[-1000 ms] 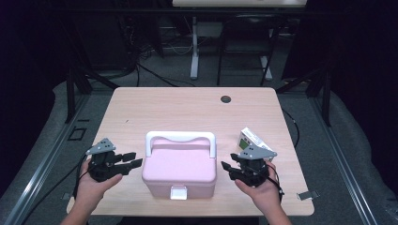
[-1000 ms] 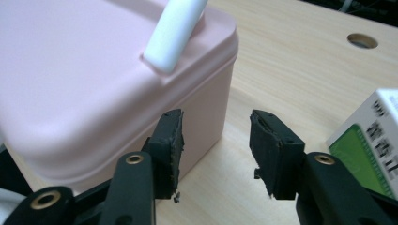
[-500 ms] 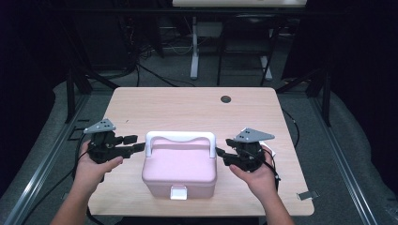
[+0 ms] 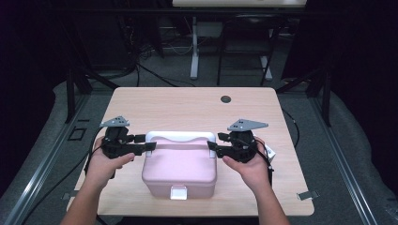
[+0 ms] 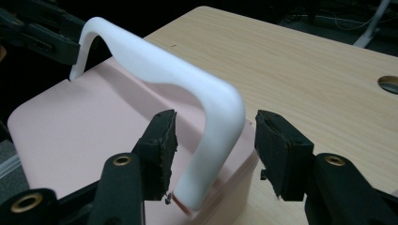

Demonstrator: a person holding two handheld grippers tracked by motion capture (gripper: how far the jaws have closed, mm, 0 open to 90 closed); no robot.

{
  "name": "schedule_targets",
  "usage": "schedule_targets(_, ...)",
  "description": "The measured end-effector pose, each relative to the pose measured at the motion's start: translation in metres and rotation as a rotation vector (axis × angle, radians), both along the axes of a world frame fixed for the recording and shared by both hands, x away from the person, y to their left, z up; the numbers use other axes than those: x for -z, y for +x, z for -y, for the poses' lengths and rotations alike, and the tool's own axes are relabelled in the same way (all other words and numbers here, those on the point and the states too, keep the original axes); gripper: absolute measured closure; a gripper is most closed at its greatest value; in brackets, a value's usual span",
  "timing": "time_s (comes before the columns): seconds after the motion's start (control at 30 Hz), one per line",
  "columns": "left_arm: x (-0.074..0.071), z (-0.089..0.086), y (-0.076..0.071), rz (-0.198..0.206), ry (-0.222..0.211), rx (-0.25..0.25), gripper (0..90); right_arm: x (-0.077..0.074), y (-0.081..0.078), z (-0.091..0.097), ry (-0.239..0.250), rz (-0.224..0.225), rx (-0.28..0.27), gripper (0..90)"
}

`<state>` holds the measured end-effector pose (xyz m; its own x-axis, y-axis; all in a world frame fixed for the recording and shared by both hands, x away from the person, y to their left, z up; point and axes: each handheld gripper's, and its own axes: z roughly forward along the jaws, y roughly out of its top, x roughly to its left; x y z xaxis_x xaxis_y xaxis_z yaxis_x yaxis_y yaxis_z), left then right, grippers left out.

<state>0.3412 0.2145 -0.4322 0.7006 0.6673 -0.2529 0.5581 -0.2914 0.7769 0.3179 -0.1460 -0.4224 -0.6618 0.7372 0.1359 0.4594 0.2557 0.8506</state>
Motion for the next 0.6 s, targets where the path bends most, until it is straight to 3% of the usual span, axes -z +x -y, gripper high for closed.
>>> schedule_targets(0.1,0.006,0.000,-0.002,0.012,0.000,0.023,47.0,0.006,-0.002,-0.002,0.009,-0.005,-0.014,48.4)
schedule_targets(0.27,0.008,-0.001,-0.005,0.023,-0.013,0.011,51.2,0.015,-0.006,-0.005,-0.007,-0.017,-0.015,49.8)
schedule_targets(0.33,0.008,-0.001,-0.008,0.038,0.001,0.009,53.1,0.017,-0.006,-0.004,-0.004,-0.017,-0.019,52.3)
schedule_targets(0.6,-0.002,-0.004,-0.019,0.078,-0.005,0.028,58.1,0.009,-0.014,0.000,0.031,0.005,-0.047,56.8)
